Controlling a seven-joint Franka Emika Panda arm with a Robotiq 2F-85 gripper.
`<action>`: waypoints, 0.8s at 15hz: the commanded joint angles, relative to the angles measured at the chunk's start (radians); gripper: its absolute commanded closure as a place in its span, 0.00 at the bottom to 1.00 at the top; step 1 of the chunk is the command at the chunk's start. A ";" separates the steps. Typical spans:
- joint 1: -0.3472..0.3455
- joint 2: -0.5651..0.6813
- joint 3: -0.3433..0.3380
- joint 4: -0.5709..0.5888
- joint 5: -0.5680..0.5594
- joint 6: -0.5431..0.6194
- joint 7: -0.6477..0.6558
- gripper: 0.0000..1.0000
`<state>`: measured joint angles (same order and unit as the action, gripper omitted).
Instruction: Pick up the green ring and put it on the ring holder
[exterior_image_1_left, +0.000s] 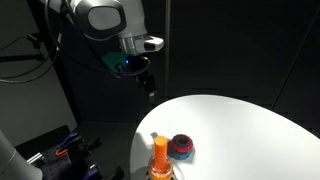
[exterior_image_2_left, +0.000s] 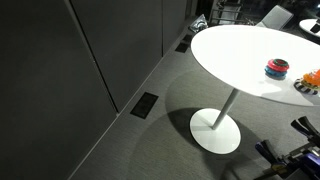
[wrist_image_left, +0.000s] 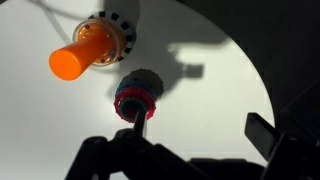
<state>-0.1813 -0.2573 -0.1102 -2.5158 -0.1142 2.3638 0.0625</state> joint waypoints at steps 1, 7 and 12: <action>-0.013 0.049 -0.006 0.028 -0.010 0.070 0.065 0.00; -0.034 0.184 -0.016 0.096 -0.028 0.202 0.148 0.00; -0.034 0.324 -0.055 0.196 -0.028 0.218 0.173 0.00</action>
<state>-0.2131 -0.0217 -0.1430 -2.4024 -0.1177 2.5796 0.1992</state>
